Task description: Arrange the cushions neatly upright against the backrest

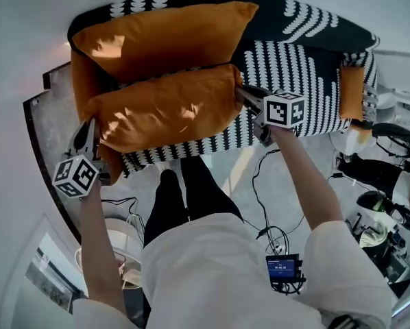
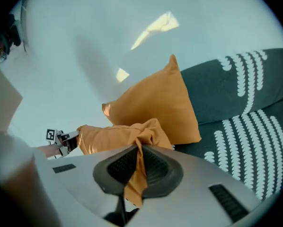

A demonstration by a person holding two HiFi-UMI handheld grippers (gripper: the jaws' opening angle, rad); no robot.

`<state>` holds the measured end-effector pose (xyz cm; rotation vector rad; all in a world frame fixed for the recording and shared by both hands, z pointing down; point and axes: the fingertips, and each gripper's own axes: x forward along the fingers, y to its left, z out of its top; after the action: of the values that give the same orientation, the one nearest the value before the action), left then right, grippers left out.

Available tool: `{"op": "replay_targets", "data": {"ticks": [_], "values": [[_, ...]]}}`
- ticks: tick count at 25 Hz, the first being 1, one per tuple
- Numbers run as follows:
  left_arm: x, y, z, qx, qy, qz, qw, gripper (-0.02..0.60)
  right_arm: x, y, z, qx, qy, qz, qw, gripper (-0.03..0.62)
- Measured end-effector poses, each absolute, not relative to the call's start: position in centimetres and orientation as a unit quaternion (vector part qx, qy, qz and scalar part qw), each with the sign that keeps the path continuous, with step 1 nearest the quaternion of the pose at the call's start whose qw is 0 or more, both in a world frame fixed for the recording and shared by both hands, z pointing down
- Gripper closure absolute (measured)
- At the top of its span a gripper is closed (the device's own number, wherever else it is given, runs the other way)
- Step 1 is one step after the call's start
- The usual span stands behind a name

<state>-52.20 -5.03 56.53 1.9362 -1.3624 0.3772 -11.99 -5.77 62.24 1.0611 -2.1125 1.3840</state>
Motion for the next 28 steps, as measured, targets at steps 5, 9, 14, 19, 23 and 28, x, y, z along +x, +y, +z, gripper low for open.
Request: {"op": "replay_targets", "data": {"ticks": [5,9,14,19,23,28], "values": [[-50.6,-6.0,51.6,0.79,-0.503,0.096,0.338,0.535,-9.8,-4.3,55.1,0.421,-0.767,0.46,0.149,0.556],[-49.7,-5.3,48.1,0.808,-0.492,0.092,0.31,0.537,-8.4,-2.4,49.8,0.451,-0.774,0.423,0.136,0.556],[-47.5,-3.7,44.2,0.84,-0.449,0.087,0.292,0.537,-5.6,1.9,43.6,0.512,-0.762,0.385,0.096,0.554],[-44.2,-1.7,43.1,0.86,-0.403,0.08,0.301,0.537,-2.6,6.9,40.5,0.565,-0.737,0.365,0.069,0.554],[-41.1,-0.5,42.9,0.872,-0.372,0.087,0.306,0.537,0.2,10.6,39.4,0.6,-0.712,0.359,0.055,0.554],[-34.9,1.3,42.2,0.886,-0.339,0.109,0.295,0.537,5.8,15.4,38.6,0.628,-0.689,0.36,0.037,0.554]]}}
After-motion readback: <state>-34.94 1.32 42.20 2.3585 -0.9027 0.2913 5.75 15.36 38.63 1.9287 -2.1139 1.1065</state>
